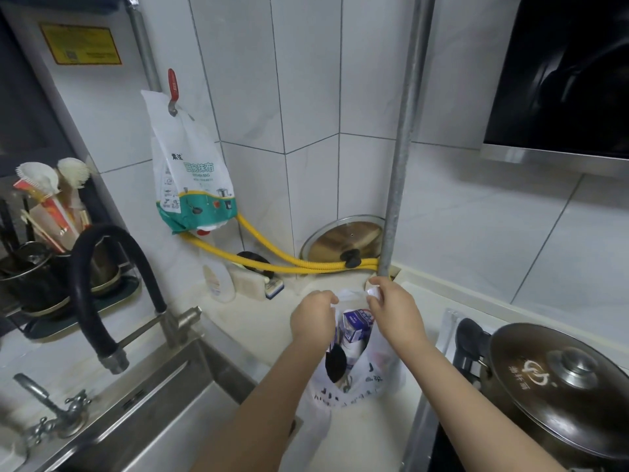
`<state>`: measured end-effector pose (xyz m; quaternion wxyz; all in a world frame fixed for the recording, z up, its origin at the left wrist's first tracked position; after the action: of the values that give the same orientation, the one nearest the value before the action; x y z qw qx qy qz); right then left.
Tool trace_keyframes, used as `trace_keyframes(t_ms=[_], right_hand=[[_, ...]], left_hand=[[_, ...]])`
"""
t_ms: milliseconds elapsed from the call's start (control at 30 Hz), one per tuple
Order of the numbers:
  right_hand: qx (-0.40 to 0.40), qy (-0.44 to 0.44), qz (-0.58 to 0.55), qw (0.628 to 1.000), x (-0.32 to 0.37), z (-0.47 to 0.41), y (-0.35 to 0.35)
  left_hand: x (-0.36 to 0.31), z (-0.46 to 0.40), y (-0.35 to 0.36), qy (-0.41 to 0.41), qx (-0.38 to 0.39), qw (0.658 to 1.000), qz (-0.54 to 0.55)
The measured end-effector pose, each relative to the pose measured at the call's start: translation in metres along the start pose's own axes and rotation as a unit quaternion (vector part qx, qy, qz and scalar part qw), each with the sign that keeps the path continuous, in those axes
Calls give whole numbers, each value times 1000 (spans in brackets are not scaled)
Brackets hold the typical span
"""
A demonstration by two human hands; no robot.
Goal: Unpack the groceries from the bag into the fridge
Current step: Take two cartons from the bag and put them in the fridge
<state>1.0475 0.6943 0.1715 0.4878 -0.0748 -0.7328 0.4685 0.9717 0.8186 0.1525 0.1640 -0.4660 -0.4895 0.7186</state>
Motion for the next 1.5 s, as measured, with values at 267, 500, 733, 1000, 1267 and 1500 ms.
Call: trace_keyframes(t_ms=[267,500,733,1000,1267,1500], right_hand=[[-26,17,153,988,14,4,-2],[-67,-3,31,997,12,21,-8],[-91,11,-34,995,14,52,-21],[-64,-24,-57,996,51,100,-22],[-53,-54,-122,990,87,167,-9],[-19,-55,-232,971,141,217,27]], left_hand=[[16,0,-29,-21,-17,991,133],[10,3,-33,-2,-2,961,275],[5,21,-45,19,-11,943,333],[21,89,-65,-8,-46,929,367],[52,195,-89,-50,-113,898,423],[107,293,-124,-63,-184,868,457]])
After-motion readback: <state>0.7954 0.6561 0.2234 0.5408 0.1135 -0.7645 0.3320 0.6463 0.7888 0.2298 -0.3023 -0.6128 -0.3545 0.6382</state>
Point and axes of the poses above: each hand's wrist, its own z-axis away from the middle knuckle, its own y-axis out of the palm, x = y × z, the point moved 2 cm from there along -z, towards the middle knuckle, and after that the axes turned 12 degrees about x, right-handed, at the moved point
